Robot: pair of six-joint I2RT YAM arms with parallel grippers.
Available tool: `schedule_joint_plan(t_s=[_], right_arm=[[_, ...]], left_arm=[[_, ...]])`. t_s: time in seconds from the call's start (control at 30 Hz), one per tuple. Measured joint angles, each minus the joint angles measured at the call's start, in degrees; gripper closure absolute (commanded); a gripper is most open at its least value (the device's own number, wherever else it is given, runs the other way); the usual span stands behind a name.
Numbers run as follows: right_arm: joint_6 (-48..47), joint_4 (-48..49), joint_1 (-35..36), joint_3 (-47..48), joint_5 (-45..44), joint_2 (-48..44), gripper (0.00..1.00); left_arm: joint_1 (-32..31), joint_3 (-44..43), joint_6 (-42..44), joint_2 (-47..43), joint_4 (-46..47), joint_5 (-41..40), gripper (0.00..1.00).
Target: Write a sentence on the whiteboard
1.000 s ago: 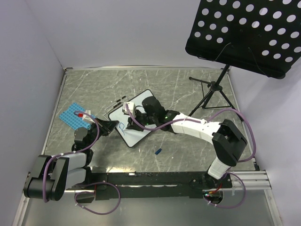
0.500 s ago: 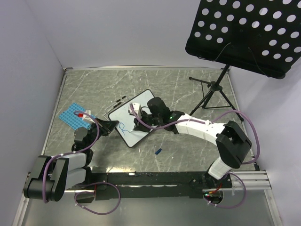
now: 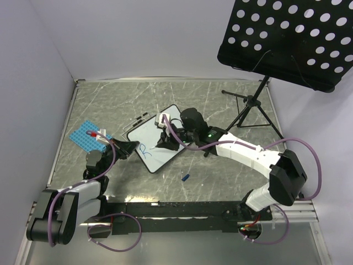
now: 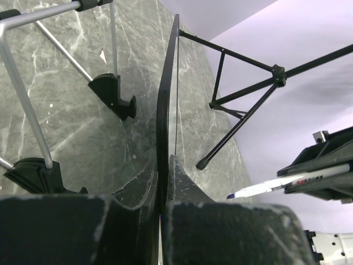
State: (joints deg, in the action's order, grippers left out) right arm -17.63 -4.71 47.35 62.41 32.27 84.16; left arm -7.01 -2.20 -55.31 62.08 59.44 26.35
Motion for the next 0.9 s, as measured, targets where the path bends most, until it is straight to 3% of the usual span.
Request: schedule_joint_plan(t_s=[0.9], right_arm=[[0.66, 1.05, -0.66, -2.91, 1.42, -0.57, 1.0]], left_arm=[[0.0, 0.0, 1.64, -1.51, -1.51, 0.33, 0.99]])
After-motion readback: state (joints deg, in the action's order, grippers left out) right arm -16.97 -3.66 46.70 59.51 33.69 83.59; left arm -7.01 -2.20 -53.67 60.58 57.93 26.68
